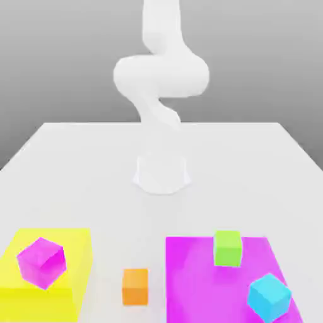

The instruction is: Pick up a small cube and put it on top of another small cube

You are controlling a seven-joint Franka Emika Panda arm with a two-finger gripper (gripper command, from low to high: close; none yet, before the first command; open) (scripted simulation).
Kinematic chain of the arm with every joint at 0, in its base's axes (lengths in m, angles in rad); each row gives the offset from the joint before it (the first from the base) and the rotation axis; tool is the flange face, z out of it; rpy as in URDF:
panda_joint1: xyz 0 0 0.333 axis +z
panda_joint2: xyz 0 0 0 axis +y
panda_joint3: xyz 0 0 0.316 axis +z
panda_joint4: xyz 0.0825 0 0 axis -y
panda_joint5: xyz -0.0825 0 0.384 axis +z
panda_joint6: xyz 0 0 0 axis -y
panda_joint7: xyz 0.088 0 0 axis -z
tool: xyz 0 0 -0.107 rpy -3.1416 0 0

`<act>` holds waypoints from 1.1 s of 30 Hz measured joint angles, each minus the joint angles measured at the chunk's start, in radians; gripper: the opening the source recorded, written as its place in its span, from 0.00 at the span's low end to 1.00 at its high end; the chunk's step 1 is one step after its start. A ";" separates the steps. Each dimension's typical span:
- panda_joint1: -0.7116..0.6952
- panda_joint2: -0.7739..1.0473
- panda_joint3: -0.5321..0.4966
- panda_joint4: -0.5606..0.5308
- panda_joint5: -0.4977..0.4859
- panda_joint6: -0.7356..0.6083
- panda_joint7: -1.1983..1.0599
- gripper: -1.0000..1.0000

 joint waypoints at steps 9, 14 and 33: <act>-0.096 0.280 0.063 -0.091 0.081 0.137 0.353 0.50; -0.146 0.432 0.104 -0.141 0.093 0.213 0.569 0.50; -0.149 1.037 0.035 -0.263 -0.091 0.564 1.371 0.50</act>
